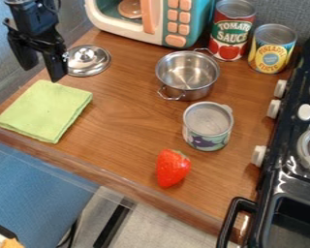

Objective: Moved the silver lit to the lower middle part of the table

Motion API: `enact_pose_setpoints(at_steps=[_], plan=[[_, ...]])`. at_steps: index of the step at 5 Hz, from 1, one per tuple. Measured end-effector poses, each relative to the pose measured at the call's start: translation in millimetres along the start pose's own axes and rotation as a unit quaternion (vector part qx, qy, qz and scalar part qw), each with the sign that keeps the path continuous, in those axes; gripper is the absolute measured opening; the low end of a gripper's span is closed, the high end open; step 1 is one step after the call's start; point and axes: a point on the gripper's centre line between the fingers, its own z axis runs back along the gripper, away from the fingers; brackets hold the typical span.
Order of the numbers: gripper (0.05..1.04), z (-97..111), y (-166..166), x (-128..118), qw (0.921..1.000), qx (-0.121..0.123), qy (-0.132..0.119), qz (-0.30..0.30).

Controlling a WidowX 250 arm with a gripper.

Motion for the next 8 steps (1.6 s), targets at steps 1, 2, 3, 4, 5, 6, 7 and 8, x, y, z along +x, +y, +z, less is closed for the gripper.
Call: enact_pose_setpoints(at_steps=[1, 2, 3, 4, 5, 6, 7, 8], plan=[[0.999, -11, -2, -1, 0.9998, -0.011, 0.017, 0.003], [0.999, -17, 3, 41, 0.9997, -0.012, 0.013, 0.018], [0.999, -23, 10, 80, 0.9994, -0.005, 0.008, 0.033], [0.999, -32, 19, 116, 0.9987, 0.003, 0.003, 0.051], [0.999, -39, 22, 134, 0.9982, 0.013, 0.003, 0.059], [0.999, -42, 24, 134, 0.9977, 0.024, 0.007, 0.062], [0.999, -60, 21, 122, 0.9978, 0.027, 0.024, 0.055], [0.999, -62, 23, 119, 0.9972, 0.033, 0.026, 0.061]])
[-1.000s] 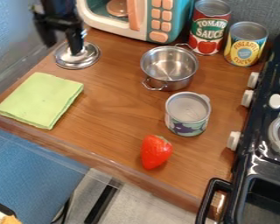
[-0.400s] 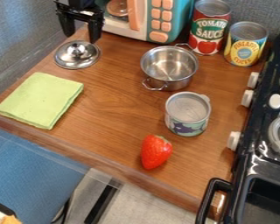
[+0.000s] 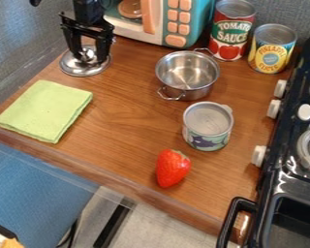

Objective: Moved the silver lit to the lower middle part of the table

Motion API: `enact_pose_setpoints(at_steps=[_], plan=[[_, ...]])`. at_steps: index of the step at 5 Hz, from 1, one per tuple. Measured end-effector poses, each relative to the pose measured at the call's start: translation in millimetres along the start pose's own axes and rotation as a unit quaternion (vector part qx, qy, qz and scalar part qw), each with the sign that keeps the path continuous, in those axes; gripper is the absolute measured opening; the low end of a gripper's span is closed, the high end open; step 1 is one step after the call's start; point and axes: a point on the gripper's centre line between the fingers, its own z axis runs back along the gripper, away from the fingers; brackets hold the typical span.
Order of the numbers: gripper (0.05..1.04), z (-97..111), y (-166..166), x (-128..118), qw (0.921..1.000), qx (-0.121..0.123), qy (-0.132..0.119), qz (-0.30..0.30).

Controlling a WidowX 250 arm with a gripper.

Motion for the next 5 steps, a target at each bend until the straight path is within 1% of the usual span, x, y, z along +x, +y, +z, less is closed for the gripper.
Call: enact_pose_setpoints(at_steps=[1, 2, 3, 4, 5], plan=[[0.950, 0.5, 0.7, 0.4, 1.0000, 0.003, 0.001, 0.002], [0.668, 1.9, 0.7, 0.5, 1.0000, 0.002, 0.002, 0.002], [0.366, 3.9, 0.1, 1.5, 1.0000, -0.003, 0.001, 0.004], [0.282, 4.7, -1.3, 0.6, 0.9999, -0.008, 0.006, 0.004], [0.282, 5.7, -4.0, 1.5, 0.9998, -0.019, 0.002, 0.003]])
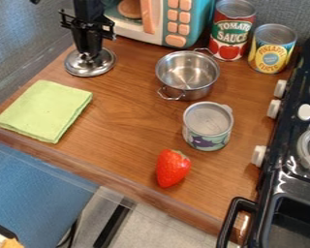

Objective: Moved the silver lit to the lower middle part of the table

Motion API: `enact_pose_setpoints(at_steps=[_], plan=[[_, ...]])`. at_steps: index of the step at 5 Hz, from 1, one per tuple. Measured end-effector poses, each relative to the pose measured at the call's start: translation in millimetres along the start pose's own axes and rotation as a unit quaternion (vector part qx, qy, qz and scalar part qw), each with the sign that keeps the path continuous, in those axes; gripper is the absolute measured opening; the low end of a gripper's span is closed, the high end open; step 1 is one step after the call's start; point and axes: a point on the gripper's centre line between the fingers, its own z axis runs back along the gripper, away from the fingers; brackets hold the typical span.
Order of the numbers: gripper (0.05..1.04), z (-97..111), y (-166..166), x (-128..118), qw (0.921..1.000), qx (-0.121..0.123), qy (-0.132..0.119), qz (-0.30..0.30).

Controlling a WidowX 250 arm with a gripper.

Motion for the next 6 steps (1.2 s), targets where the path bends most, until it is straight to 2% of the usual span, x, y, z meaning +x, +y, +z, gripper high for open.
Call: enact_pose_setpoints(at_steps=[1, 2, 3, 4, 5, 6], plan=[[0.282, 19, -3, 0, 0.9997, -0.007, -0.021, 0.010], [0.282, 58, -25, -18, 0.9980, -0.013, -0.059, -0.017], [0.282, 72, -57, -54, 0.9956, -0.018, -0.068, -0.063], [0.282, 72, -75, -95, 0.9931, -0.018, -0.065, -0.096], [0.282, 62, -99, -117, 0.9879, -0.019, -0.058, -0.143], [0.282, 50, -110, -123, 0.9855, -0.011, -0.054, -0.160]])
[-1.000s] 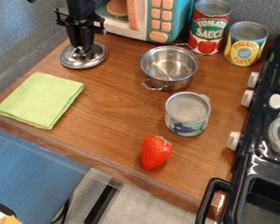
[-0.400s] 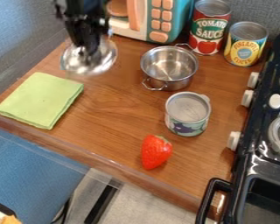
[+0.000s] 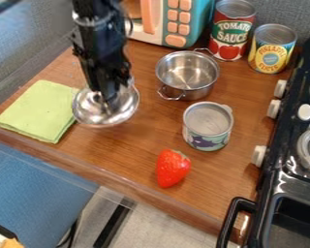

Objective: Moved the silver lit to the lower middle part of the table

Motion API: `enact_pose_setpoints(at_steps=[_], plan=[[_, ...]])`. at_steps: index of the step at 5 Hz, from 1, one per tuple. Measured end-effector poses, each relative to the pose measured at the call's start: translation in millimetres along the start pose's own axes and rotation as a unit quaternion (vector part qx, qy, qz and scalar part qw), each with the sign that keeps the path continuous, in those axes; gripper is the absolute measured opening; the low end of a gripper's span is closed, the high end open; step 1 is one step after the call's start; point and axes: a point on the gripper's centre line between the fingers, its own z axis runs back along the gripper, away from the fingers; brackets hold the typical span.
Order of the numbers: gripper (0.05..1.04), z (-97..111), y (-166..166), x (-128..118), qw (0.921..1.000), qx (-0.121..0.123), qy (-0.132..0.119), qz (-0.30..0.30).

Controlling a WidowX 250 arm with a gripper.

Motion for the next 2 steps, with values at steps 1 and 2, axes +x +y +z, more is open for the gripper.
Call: enact_pose_setpoints(at_steps=[1, 2], plan=[[0.282, -26, -13, -5, 0.9994, 0.001, 0.023, -0.024], [0.348, -39, -22, -10, 0.9987, 0.013, 0.033, -0.038]])
